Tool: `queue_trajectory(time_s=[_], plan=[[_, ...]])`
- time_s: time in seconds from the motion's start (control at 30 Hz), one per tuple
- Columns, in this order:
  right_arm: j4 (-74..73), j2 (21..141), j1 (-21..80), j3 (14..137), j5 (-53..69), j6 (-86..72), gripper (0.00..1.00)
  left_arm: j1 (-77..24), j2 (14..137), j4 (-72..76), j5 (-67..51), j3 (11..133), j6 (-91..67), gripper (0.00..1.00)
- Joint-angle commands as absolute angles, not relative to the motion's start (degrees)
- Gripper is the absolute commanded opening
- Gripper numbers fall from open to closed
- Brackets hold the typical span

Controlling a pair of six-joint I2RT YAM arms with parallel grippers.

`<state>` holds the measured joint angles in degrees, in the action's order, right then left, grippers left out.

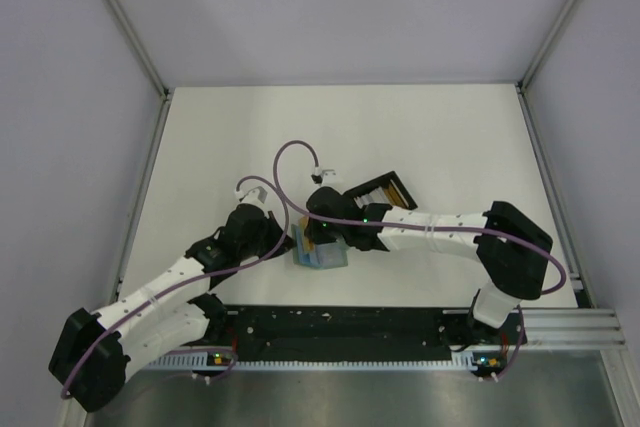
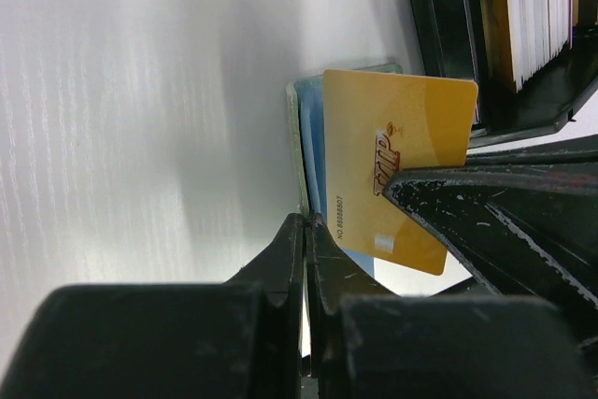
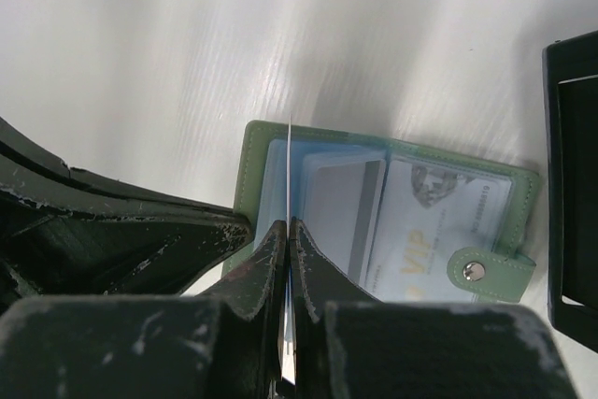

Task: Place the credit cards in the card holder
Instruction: Insert the credit card into the card holder.

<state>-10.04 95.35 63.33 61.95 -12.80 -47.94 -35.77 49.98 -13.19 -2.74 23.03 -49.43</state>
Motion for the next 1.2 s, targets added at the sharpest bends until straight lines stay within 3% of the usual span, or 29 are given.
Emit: queue_trajectory(time_s=[0.0,0.43,1.17], plan=[[-9.5,93.7,64.3,64.9,-13.5,-45.5,0.0,-35.7,49.1,-12.0,-2.2,22.7,-49.0,0.0],[-8.2,90.7,64.3,66.2,-12.9,-41.1,0.0,-35.7,49.3,-12.7,-0.7,22.4,-48.8,0.0],[-10.7,96.9,64.4,67.8,-10.0,-42.9,0.0,-35.7,49.1,-12.8,-0.7,22.6,-48.6,0.0]])
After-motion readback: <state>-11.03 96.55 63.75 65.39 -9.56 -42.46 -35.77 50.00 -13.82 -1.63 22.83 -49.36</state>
